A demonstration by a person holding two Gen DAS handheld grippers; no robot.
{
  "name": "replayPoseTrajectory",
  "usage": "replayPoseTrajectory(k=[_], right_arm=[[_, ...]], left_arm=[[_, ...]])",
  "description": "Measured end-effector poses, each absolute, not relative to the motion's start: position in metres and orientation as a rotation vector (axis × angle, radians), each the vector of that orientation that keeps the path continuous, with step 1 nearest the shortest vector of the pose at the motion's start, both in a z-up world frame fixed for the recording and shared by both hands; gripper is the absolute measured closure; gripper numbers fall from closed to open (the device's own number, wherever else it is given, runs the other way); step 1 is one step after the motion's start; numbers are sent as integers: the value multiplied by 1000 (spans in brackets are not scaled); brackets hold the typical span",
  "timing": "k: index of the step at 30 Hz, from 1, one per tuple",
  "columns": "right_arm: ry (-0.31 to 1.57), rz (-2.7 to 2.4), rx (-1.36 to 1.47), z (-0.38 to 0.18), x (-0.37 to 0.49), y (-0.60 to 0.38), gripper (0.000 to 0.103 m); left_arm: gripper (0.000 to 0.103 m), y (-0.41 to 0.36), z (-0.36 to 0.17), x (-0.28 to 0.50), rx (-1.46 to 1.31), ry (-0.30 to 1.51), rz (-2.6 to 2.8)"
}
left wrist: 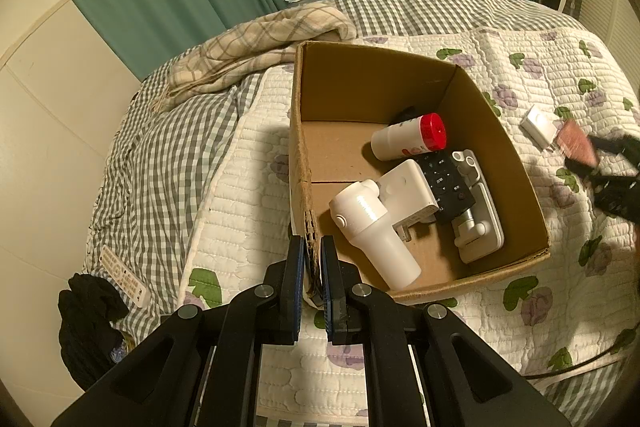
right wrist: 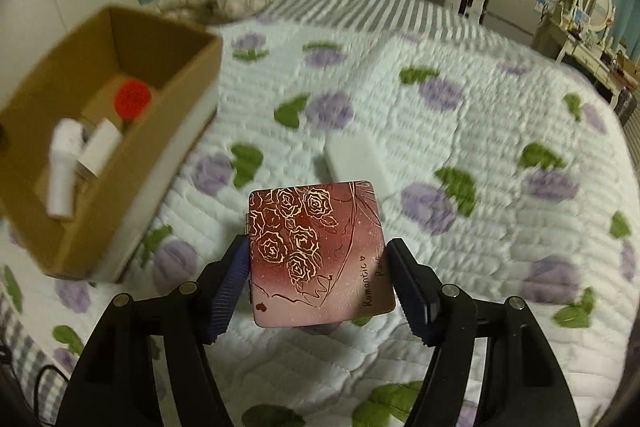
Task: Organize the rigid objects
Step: 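Place the pink case into the box with the right tool and release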
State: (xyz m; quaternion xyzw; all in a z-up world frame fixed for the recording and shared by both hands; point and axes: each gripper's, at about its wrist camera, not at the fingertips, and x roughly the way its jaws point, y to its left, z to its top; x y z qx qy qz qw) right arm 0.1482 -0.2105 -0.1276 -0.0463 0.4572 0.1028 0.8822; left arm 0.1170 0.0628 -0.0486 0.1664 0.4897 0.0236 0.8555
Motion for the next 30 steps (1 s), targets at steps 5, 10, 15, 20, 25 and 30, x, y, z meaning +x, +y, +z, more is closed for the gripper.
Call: replayPoseTrajectory(k=[5, 10, 15, 20, 25, 30], right_arm=[[816, 221, -114, -63, 149, -208, 34], [685, 267, -129, 0, 155, -191, 34], [614, 353, -152, 34, 157, -147, 34], [642, 440, -180, 18, 160, -97, 34], [744, 506, -198, -31, 161, -55, 35], [824, 530, -202, -73, 169, -37, 35]], left_arm=[[96, 64, -48, 117, 353, 1029, 50], [96, 63, -49, 117, 353, 1029, 50], [96, 63, -49, 117, 349, 1029, 47], [96, 61, -49, 118, 344, 1028, 45], [96, 61, -49, 118, 342, 1028, 40], [96, 63, -49, 118, 342, 1027, 39]])
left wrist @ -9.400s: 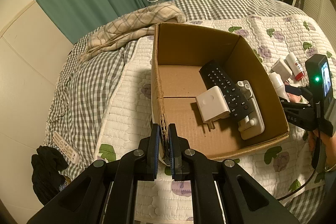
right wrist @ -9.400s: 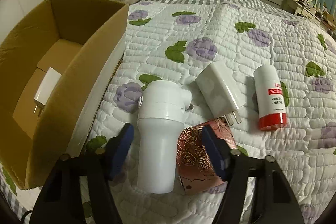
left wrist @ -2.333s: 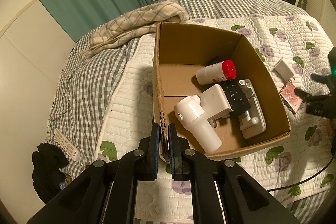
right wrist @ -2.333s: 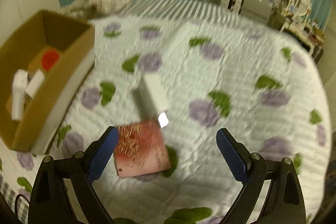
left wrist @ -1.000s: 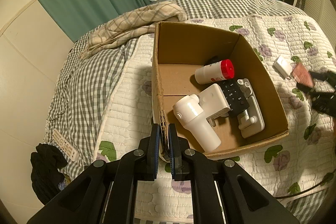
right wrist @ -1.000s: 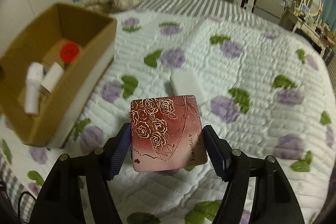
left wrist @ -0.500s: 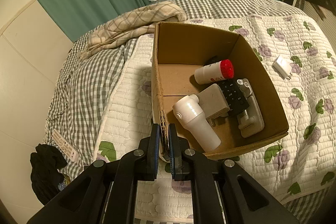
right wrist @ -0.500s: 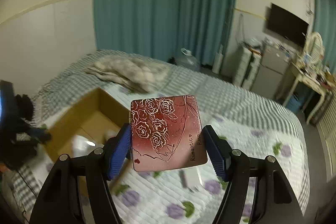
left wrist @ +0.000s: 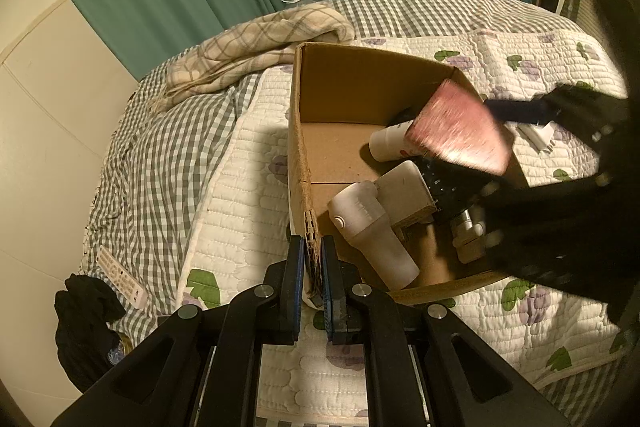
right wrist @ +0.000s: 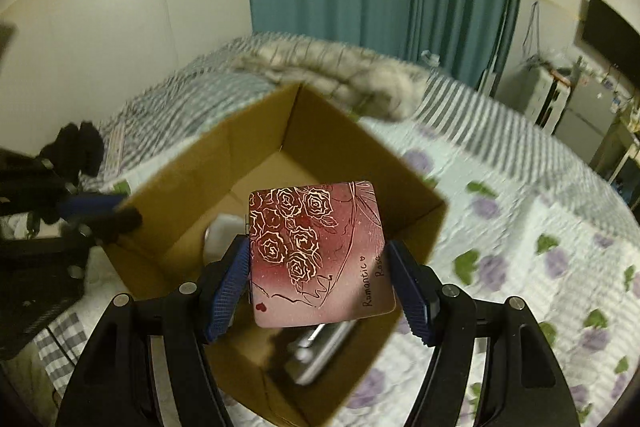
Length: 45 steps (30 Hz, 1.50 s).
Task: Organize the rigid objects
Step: 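Place the pink case into the box with the right tool and release, then grasp the small white charger with the right tool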
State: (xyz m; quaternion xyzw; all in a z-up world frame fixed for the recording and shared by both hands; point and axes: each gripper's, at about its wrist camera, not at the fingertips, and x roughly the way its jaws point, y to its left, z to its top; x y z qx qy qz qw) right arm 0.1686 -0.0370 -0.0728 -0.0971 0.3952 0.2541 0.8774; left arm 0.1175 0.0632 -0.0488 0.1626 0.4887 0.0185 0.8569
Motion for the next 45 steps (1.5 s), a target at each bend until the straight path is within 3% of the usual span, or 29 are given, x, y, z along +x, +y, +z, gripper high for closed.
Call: replayPoseTrajectory(k=[12, 14, 15, 33, 38, 45], right_arm=[[879, 541, -191, -98, 175, -25, 32], [834, 536, -178, -91, 171, -31, 9], [814, 530, -174, -87, 169, -35, 7], [608, 195, -130, 7, 163, -202, 1], [652, 115, -85, -15, 176, -242, 1], [790, 93, -44, -96, 200, -254, 1]], left_arm=[[96, 64, -49, 118, 339, 1028, 38], [96, 62, -49, 118, 337, 1028, 39], [96, 62, -50, 118, 339, 1028, 38], [96, 64, -49, 117, 343, 1029, 42], [96, 66, -49, 116, 344, 1032, 48], [96, 66, -48, 116, 345, 1038, 56]])
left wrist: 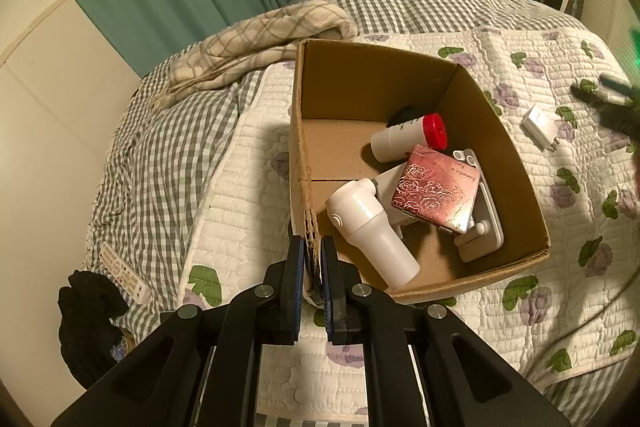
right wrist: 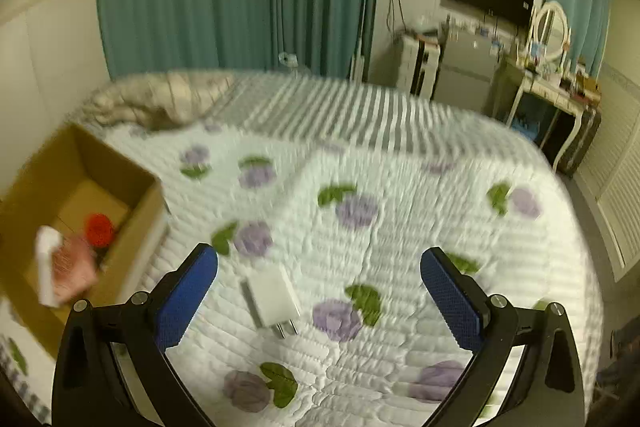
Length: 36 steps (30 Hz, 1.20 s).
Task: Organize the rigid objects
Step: 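Grasp the small white charger with the right tool, then drop the small white charger into the box with the right tool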
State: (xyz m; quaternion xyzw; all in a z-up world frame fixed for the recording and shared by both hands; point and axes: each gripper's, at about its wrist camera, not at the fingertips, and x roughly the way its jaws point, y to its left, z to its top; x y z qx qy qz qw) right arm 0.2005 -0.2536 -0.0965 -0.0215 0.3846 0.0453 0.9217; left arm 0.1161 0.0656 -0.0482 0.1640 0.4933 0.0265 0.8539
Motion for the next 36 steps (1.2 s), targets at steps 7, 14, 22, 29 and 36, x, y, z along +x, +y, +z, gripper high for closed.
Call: replayPoseTrajectory(k=[7, 14, 22, 29, 36], right_arm=[[935, 115, -58, -162, 215, -238, 1], [931, 122, -79, -173, 218, -230, 8], [966, 144, -44, -181, 228, -230, 38], [949, 165, -81, -178, 222, -221, 58], [919, 177, -78, -167, 208, -221, 59]], left_arm=[[96, 65, -48, 116, 356, 1041, 59], [96, 65, -48, 116, 358, 1043, 61], [96, 66, -48, 116, 357, 1045, 62], [96, 66, -48, 116, 358, 1046, 60], [96, 65, -47, 117, 359, 1044, 61]])
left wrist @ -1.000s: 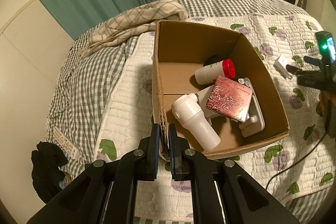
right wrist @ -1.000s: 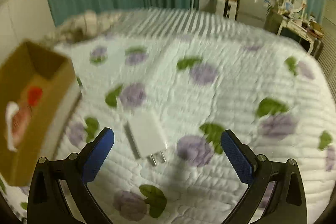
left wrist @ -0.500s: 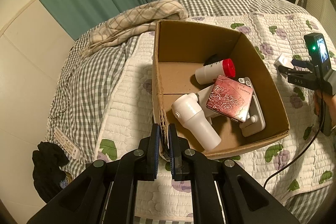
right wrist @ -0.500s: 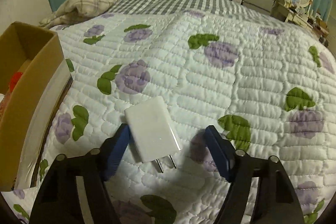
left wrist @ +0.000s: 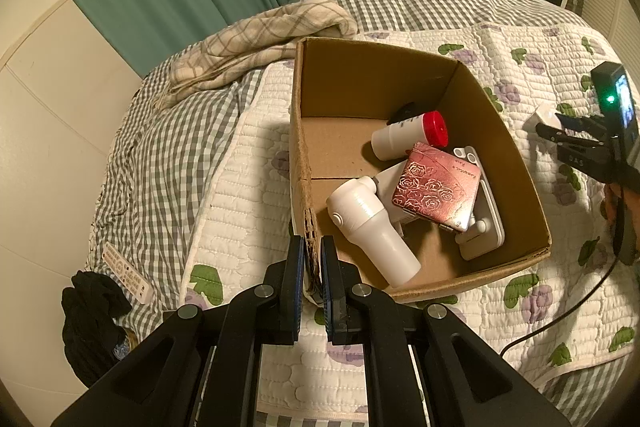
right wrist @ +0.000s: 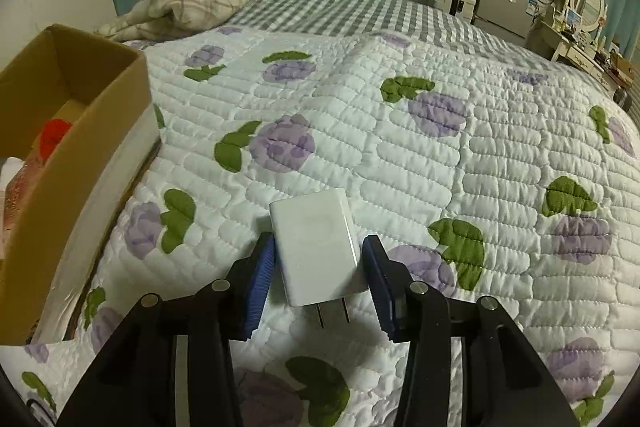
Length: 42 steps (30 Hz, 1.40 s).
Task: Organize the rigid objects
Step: 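Drop the small white charger into the box with the right tool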
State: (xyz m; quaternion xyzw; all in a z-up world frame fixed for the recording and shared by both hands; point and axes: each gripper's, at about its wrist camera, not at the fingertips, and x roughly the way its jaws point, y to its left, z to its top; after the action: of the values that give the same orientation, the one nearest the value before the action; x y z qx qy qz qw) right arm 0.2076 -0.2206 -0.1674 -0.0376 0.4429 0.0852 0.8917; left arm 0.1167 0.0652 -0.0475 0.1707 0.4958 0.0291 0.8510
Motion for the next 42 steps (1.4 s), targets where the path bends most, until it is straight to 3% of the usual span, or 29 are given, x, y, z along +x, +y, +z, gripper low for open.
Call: replayPoseTrajectory(k=[10, 25, 36, 38, 42], right_arm=[[840, 182, -86, -122, 192, -227, 61], [591, 320, -104, 16, 181, -173, 61], [641, 514, -121, -1, 188, -67, 63], [670, 537, -115, -13, 193, -54, 86], [759, 553, -131, -46, 206, -34, 91]], left_arm=[[96, 64, -49, 115, 360, 1042, 57], [96, 62, -46, 118, 353, 1042, 47], [96, 67, -47, 117, 339, 1036, 36], [96, 67, -47, 117, 336, 1034, 35], [96, 67, -47, 116, 337, 1032, 30]])
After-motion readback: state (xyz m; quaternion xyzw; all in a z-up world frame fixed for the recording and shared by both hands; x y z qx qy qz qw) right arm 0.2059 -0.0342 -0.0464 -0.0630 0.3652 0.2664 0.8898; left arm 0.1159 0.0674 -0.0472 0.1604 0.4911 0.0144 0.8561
